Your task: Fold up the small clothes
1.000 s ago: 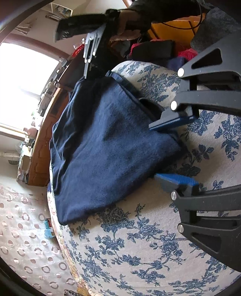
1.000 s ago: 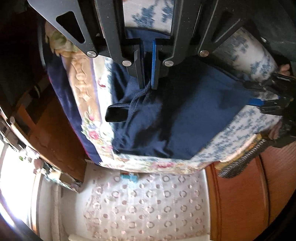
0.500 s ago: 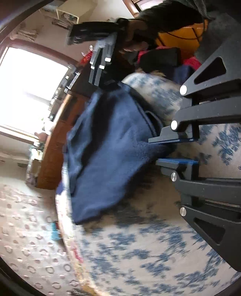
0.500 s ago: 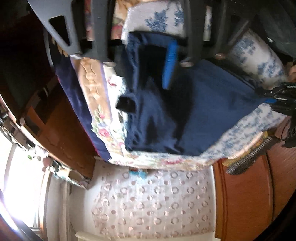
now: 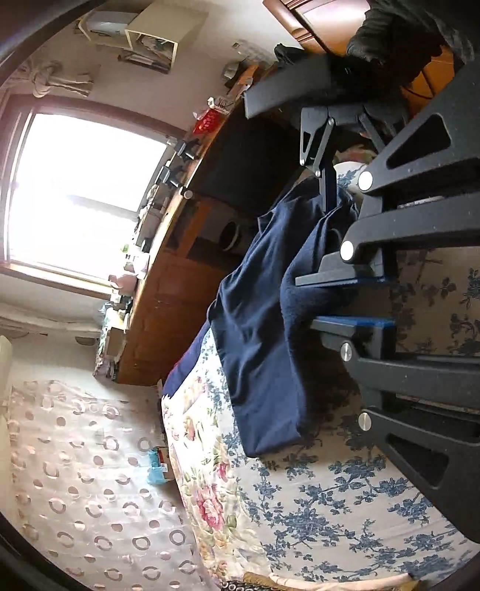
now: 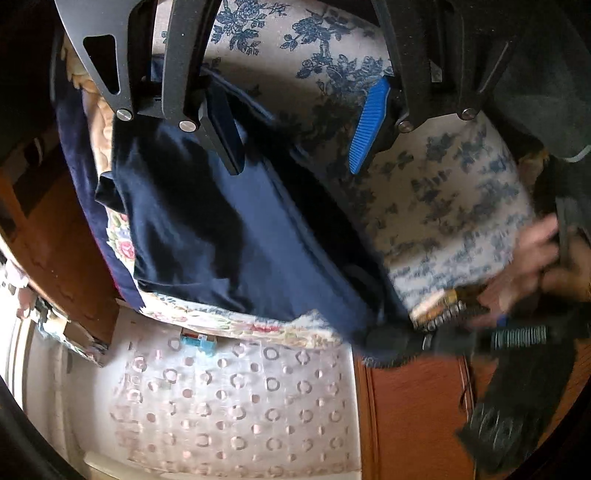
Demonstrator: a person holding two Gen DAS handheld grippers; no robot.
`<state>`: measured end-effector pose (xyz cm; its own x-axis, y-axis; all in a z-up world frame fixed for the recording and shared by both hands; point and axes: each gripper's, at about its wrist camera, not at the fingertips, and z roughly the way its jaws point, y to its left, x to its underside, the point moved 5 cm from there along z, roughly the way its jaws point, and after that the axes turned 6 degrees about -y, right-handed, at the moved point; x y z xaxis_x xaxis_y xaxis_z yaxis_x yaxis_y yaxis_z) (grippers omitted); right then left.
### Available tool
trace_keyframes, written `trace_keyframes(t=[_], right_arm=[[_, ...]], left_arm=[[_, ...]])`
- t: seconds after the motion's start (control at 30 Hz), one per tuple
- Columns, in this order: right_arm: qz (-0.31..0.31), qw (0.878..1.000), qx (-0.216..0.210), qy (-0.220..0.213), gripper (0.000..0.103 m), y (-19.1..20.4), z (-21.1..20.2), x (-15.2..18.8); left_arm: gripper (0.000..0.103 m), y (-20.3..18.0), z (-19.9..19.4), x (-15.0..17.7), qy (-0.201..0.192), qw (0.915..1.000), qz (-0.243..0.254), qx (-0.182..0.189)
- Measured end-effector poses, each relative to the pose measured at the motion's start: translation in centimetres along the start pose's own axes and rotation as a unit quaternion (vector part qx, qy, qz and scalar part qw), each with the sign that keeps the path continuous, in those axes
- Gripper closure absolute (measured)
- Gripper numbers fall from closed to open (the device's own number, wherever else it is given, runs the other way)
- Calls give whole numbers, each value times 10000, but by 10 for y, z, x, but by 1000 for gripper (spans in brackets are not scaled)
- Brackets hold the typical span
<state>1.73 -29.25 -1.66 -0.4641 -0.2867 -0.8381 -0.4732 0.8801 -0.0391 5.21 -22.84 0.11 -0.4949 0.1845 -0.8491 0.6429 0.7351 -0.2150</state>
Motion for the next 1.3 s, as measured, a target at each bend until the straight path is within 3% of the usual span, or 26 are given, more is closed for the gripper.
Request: trace_keyframes(t=[0.27, 0.33, 0.4, 0.5, 0.8, 0.93, 1.1, 1.2, 1.3], right_arm=[[-44, 9945, 901, 532, 42, -56, 26, 14], [-115, 9942, 917, 543, 57, -61, 27, 13], [-362, 9922, 1016, 627, 88, -62, 30, 8], [-425, 9939, 888, 507, 97, -63, 33, -13], [-739, 9916, 1017, -320, 97, -82, 59, -128], [-711, 9936, 848, -226, 97, -96, 104, -152], [-517, 9971, 554, 32, 97, -123, 153, -159], [-503, 9976, 454, 150, 97, -148, 164, -166], [-408, 9981, 383, 250, 97, -152, 166, -170]], left_arm=[[90, 13, -3, 9, -41, 9996, -261, -66], [90, 18, -5, 8, -71, 9995, -293, -133], [90, 22, -6, 6, -81, 9994, -306, -150], [90, 32, -6, -2, -150, 9991, -262, -299], [90, 94, 29, -50, -84, 9954, -465, -833], [90, 116, 58, -59, 122, 9940, -456, -982], [90, 137, 87, -55, 417, 9924, -444, -1073], [81, 150, 100, -51, 601, 9904, -535, -1123], [57, 159, 101, -53, 532, 9904, -626, -1109]])
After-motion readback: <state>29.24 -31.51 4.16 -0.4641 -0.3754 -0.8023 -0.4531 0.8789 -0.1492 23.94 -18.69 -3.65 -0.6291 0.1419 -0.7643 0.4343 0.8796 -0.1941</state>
